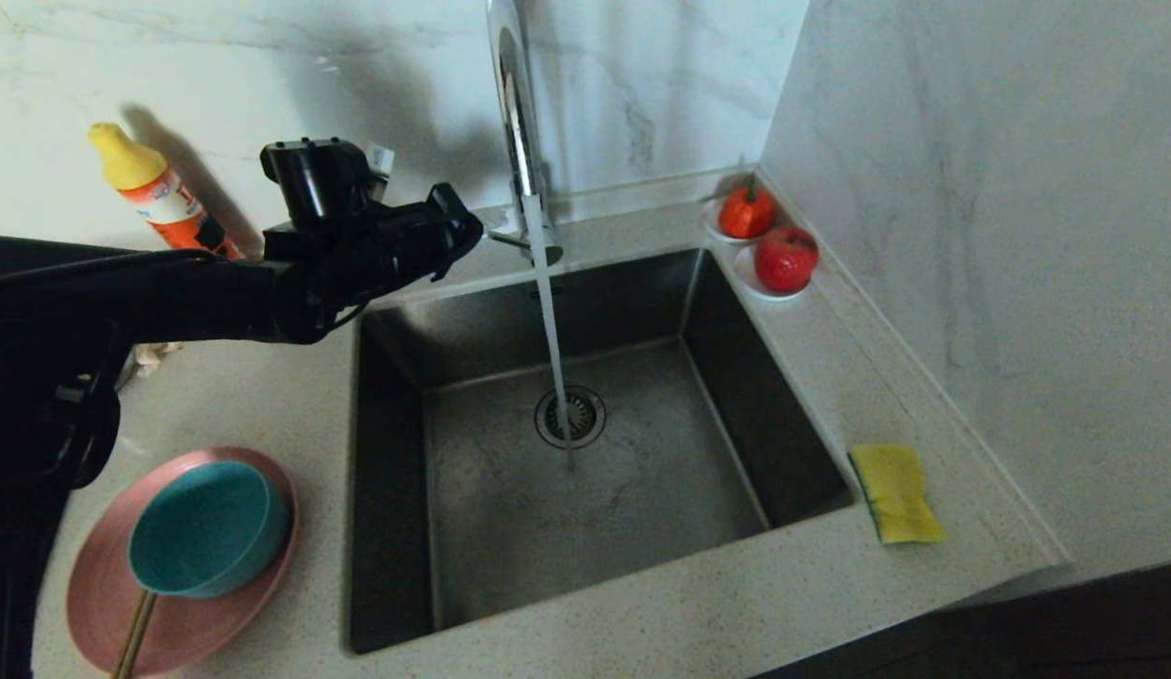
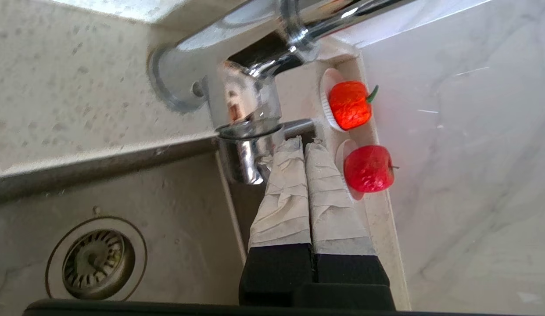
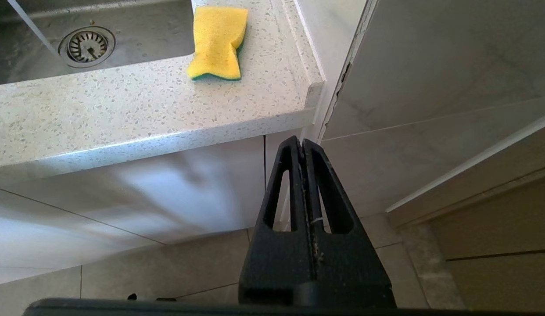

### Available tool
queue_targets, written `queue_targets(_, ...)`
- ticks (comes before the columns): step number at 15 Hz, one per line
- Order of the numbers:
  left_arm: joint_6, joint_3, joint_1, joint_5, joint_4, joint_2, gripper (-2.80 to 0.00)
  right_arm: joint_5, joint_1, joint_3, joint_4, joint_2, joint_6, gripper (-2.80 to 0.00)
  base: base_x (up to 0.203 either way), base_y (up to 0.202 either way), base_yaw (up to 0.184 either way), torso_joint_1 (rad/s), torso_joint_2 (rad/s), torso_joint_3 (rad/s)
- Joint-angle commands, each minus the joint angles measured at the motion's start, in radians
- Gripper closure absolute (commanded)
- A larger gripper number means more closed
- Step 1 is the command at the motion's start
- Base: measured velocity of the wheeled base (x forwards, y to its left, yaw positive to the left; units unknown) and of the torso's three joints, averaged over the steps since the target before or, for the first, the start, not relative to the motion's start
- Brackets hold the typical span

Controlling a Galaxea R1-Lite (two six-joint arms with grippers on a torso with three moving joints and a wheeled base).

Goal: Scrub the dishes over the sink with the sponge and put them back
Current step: Turn on the faucet, then rinse the chopsticks

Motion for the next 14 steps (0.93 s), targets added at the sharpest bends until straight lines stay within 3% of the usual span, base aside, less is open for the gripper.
queue_targets(1,-0.006,-0.030,0.020,0.000,0.003,-0.016,0.00,-0.001,0.000,0.000,0.000,0.001,0.000,0.00,0.000,0.000,0.000,0.000,0.00,0.000)
queue_targets(4,-0.007,-0.009,0.051,0.000,0.015,-0.095,0.00,0.000,0.000,-0.001,0.000,0.001,0.000,0.00,0.000,0.000,0.000,0.000,0.00,0.000)
queue_targets(8,0.010,0.109,0.058,0.004,0.049,-0.273,0.00,0.000,0.000,-0.001,0.000,0.001,0.000,0.00,0.000,0.000,0.000,0.000,0.00,0.000)
queue_targets(10,0.068,0.158,0.058,0.009,0.135,-0.376,0.00,0.000,0.000,-0.001,0.000,0.001,0.000,0.00,0.000,0.000,0.000,0.000,0.00,0.000)
queue_targets(14,0.221,0.241,0.055,0.111,0.311,-0.607,0.00,0.000,0.000,-0.001,0.000,0.001,0.000,0.00,0.000,0.000,0.000,0.000,0.00,0.000)
